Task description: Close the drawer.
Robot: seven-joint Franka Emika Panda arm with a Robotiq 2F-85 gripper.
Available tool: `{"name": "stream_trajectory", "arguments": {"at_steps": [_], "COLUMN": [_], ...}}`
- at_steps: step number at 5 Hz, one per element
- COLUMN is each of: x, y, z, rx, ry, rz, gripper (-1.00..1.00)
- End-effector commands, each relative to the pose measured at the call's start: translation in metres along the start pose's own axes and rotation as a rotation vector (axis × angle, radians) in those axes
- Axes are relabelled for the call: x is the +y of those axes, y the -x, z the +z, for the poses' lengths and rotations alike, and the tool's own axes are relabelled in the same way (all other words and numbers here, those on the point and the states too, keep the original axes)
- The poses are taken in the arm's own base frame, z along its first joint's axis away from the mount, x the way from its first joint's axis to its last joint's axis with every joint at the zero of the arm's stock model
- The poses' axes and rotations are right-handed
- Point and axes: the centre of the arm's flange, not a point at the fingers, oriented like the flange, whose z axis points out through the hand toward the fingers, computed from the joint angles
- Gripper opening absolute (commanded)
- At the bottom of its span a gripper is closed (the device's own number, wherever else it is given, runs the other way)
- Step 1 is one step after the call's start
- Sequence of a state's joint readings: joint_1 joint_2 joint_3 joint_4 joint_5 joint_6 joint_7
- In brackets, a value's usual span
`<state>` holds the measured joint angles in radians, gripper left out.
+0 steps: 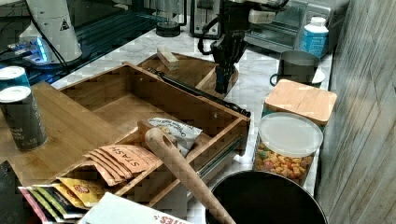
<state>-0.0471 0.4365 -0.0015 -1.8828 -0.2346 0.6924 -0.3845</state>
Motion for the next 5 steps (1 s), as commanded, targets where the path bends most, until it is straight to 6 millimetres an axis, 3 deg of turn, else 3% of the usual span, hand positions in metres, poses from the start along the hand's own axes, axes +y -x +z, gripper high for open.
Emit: {"name": "stream_trajectory", "arguments": {"at_steps": [1,3,4,5], "x": [0.019,0.026,0.053,0.097], "y": [-0.001,0.01,0.004,0.006], "z": [0.024,0.015,0.024,0.028], "rx": [-0.056,0.004,-0.015,0.003], "ry": [0.001,0.061,0.05,0.075], "rz": [-0.002,-0.013,-0.037,-0.032], "gripper": [-1.0,-1.0,-1.0,-1.0]}}
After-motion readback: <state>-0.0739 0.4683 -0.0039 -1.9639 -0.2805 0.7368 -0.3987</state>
